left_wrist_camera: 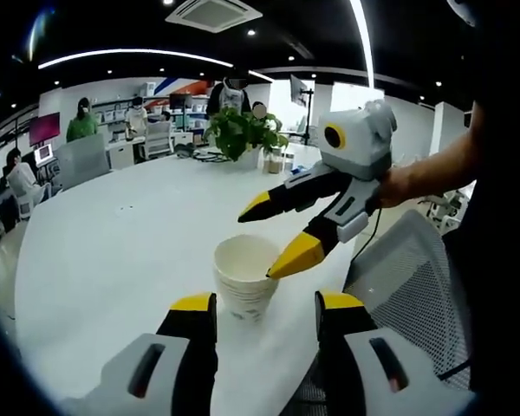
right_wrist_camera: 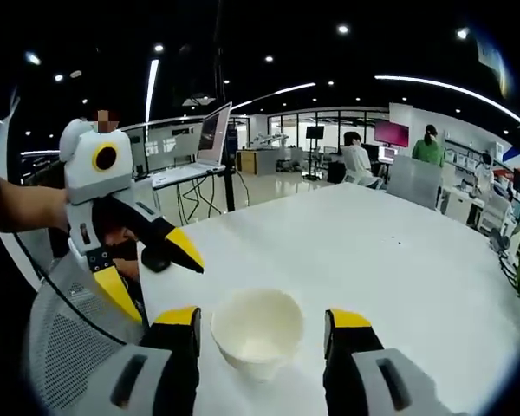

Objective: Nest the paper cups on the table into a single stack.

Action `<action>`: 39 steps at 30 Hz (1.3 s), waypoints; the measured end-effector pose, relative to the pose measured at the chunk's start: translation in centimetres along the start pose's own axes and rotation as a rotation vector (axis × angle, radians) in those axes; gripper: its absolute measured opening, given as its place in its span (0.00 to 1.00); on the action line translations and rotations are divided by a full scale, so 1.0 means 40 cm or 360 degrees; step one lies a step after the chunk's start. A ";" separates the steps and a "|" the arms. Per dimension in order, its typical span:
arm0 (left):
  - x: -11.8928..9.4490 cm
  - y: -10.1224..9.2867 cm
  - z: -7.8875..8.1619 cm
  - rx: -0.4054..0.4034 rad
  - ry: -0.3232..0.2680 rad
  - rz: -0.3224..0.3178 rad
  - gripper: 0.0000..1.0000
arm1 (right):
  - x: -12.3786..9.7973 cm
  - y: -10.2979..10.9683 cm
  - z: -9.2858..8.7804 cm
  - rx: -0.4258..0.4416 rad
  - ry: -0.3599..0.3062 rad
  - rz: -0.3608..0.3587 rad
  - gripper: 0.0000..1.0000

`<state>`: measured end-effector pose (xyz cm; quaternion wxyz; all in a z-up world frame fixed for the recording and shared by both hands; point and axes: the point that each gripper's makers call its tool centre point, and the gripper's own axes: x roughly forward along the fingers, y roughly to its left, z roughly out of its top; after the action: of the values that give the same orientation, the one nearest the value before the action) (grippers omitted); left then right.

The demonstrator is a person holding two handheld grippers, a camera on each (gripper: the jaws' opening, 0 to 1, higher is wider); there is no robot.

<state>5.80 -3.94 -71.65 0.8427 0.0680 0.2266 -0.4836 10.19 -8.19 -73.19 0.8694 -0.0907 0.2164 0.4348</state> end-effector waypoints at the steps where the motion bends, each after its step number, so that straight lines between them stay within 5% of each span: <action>1: 0.003 0.001 -0.002 0.0003 0.0006 0.0000 0.44 | 0.000 0.000 -0.002 0.0001 0.0005 0.0002 0.58; 18: 0.115 0.025 -0.089 0.0063 0.0197 0.0002 0.43 | 0.015 0.009 -0.041 0.0071 0.0054 0.0042 0.56; 30: 0.187 0.049 -0.107 0.0076 0.0209 -0.0027 0.39 | 0.042 0.005 -0.055 0.0175 0.0065 0.0046 0.49; 39: 0.192 0.080 -0.080 0.0114 0.0203 -0.0019 0.35 | 0.062 -0.019 -0.033 0.0182 0.0026 0.0023 0.46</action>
<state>10.77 -7.22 -78.26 0.8206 0.1273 0.2628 -0.4912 11.73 -7.32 -75.51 0.8682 -0.0429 0.2487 0.4272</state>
